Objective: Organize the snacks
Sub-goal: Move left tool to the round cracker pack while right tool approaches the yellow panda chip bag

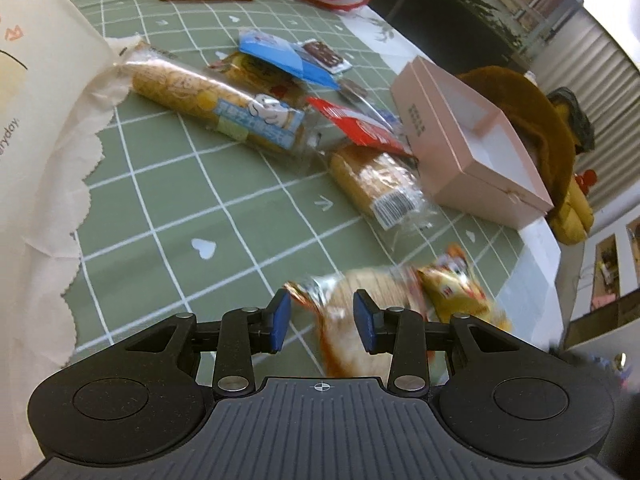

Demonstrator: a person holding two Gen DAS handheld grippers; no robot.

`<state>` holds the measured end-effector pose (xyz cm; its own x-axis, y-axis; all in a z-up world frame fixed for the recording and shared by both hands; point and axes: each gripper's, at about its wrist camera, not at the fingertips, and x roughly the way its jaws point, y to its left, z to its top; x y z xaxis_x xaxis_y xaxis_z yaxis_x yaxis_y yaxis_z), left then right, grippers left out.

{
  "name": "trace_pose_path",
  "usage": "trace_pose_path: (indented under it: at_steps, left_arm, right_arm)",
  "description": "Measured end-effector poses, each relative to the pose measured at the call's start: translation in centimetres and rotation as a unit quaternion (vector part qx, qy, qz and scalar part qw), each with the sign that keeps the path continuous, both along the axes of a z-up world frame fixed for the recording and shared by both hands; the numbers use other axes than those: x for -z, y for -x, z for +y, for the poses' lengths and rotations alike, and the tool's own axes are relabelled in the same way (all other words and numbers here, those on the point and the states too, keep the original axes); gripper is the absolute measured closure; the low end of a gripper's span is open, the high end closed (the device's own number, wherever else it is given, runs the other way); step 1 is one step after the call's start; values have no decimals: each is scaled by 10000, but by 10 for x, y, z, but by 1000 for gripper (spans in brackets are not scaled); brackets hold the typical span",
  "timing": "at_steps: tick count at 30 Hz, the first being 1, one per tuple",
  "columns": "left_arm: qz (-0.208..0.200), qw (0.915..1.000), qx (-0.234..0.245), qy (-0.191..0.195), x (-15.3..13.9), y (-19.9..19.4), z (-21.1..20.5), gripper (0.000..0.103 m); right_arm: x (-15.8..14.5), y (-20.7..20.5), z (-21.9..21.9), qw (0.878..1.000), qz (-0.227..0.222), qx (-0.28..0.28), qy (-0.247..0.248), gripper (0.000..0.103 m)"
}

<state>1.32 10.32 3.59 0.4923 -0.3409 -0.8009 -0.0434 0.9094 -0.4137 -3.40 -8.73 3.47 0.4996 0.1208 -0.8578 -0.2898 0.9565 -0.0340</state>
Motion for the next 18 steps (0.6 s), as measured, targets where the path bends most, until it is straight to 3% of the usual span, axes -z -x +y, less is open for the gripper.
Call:
trace_pose_path:
  at_steps: [5,10,15,16,18]
  left_arm:
    - [-231,9992,263,214,-8,9,2,64]
    - [-392,9978,517,131,-7,-2,-3,64]
    - [-438,9975,539,-145,4,-24,-9,64]
    - [-420,9976,527,-175,7,-29,-9,64]
    - [-430,9973,569,-154,12,-36,-7,64]
  right_arm:
    - [-2,-36,-26,9937,-419,913,494,27]
    - [-18,-37,-59,9947,-327,952,-227,27]
    - [-19,-20,-45,9958,-19,627,-671,27]
    - [-17,-18,-40,9951,53,590,-788,31]
    - [-14,-17,-30,9937,204,524,-973,55]
